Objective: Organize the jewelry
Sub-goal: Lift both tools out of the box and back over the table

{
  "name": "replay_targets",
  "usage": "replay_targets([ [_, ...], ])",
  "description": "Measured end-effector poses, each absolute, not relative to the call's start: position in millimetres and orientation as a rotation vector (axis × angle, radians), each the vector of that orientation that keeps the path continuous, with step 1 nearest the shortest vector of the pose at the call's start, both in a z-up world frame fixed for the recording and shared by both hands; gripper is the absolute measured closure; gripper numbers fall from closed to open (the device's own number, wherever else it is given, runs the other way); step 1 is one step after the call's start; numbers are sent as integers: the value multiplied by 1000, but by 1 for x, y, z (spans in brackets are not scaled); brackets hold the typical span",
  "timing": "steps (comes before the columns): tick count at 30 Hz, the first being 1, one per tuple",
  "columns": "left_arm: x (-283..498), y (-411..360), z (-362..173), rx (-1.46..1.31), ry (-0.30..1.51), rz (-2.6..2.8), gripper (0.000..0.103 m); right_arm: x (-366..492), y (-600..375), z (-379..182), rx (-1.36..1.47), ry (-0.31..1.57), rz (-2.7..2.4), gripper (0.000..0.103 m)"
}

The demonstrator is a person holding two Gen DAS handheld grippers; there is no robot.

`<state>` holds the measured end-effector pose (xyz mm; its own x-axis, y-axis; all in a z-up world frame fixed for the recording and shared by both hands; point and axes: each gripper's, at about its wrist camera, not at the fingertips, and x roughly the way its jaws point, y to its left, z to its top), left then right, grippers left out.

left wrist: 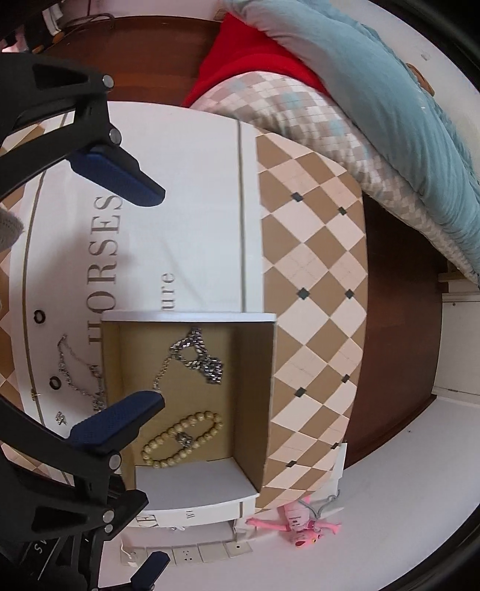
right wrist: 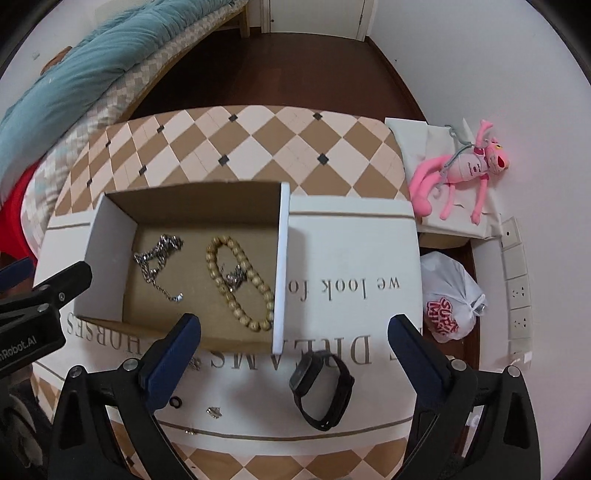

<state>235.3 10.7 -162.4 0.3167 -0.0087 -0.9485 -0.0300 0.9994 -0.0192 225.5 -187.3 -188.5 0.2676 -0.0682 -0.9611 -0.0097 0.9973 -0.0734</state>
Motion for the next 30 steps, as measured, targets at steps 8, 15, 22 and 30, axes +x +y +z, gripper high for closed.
replay_targets([
  [8, 217, 1, -153, -8, 1219, 20, 1, 212, -190, -179, -46, 1266, -54, 1],
  [15, 190, -7, -127, 24, 1159, 12, 1, 189, -196, -146, -38, 1182, -76, 1],
  [22, 164, -4, -87, -5, 1078, 16, 1, 160, -197, -101, -35, 1093, -80, 1],
  [30, 136, -2, -42, -37, 995, -4, 1, 129, -194, -50, -20, 995, -74, 1],
])
